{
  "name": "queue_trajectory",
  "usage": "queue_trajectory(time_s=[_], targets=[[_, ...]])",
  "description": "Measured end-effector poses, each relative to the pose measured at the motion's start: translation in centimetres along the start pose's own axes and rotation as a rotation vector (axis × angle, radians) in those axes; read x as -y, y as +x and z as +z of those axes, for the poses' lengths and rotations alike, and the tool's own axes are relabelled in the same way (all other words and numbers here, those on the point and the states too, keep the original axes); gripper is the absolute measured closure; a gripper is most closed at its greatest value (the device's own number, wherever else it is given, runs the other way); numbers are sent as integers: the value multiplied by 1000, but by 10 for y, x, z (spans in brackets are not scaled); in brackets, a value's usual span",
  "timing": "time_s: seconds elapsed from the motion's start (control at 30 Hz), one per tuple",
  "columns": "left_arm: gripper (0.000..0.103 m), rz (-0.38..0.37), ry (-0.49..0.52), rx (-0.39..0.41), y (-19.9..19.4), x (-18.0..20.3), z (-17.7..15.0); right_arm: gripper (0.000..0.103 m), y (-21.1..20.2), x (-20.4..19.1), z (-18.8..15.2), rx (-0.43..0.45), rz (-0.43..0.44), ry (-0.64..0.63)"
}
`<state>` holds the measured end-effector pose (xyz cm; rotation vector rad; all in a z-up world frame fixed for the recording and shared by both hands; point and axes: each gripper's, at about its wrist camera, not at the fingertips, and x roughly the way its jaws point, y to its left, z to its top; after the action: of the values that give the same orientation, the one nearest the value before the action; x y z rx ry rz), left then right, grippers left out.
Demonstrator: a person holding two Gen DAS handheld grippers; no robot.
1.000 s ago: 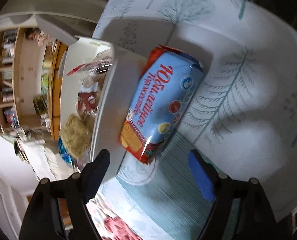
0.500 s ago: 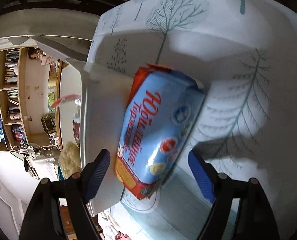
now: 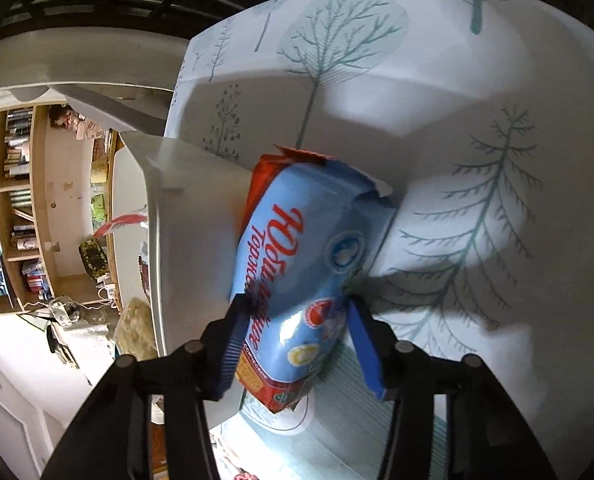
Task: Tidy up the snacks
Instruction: 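Grasp the blue biscuit pack with the right gripper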
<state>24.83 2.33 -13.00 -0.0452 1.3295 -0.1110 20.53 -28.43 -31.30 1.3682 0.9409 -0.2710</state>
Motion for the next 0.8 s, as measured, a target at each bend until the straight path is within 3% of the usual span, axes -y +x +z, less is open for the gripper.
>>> queue_trajectory(time_s=[0.3, 0.57, 0.8], targets=[[31, -10, 11, -1, 0, 5, 0, 71, -9, -1, -2, -1, -14, -2], [31, -15, 5, 7, -3, 5, 0, 91, -20, 4, 0, -11, 6, 3], [31, -21, 13, 9, -6, 12, -1, 99, -32, 8, 5, -6, 0, -6]])
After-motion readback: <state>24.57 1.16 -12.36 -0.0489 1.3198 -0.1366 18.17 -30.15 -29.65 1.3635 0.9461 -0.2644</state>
